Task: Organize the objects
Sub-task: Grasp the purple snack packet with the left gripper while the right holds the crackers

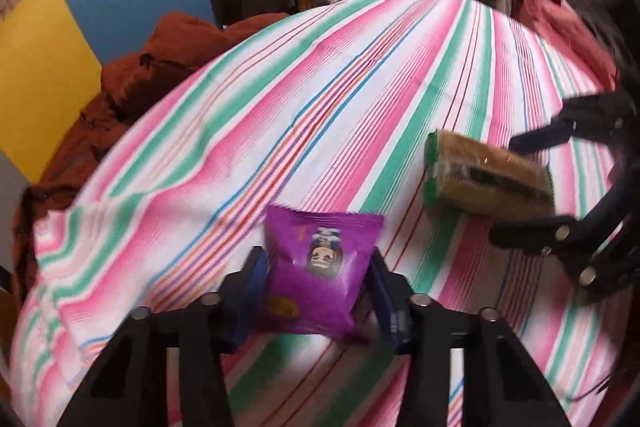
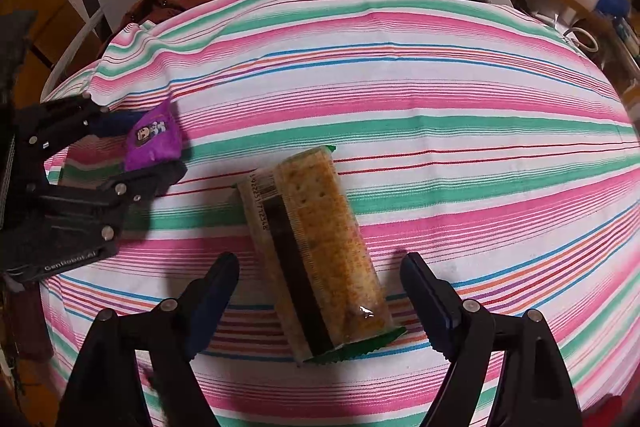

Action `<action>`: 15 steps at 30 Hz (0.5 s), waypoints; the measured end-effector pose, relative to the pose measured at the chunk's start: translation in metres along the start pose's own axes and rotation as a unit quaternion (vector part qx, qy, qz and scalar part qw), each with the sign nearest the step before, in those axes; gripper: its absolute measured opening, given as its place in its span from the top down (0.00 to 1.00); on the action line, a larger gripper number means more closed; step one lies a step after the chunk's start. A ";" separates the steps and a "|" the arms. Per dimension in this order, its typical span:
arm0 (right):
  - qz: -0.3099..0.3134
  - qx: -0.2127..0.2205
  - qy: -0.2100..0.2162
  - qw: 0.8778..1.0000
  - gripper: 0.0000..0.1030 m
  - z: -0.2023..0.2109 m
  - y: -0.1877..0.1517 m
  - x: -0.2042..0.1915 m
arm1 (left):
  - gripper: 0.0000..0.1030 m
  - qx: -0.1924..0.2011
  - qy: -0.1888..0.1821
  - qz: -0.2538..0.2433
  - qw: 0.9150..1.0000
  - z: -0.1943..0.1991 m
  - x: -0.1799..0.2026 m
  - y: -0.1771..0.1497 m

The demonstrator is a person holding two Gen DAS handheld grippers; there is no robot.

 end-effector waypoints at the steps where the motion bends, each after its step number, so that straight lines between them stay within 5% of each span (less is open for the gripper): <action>1: 0.001 0.000 -0.001 1.000 0.19 0.000 0.000 0.000 | 0.56 0.002 -0.003 0.011 1.000 0.000 0.000 -0.001; 2: 0.004 0.000 -0.004 1.000 0.20 0.000 -0.001 0.000 | 0.56 0.005 -0.003 0.020 1.000 0.000 -0.001 -0.002; 6: 0.013 0.010 -0.014 1.000 0.49 0.004 -0.001 -0.002 | 0.58 0.011 -0.004 0.051 0.999 0.003 -0.001 -0.006; 15: 0.009 0.016 0.009 1.000 0.51 0.003 0.000 -0.004 | 0.63 0.014 0.016 0.130 0.991 0.017 0.010 -0.029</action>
Point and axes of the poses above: each gripper's, at about its wrist camera, not at the fingertips, and z roughly against the way its jaws point, x to its right, y to its top, the point moved 4 cm from there along -z, roughly the way its jaws point, and after that the axes turned 2 degrees about -x, right-handed, at the moved point
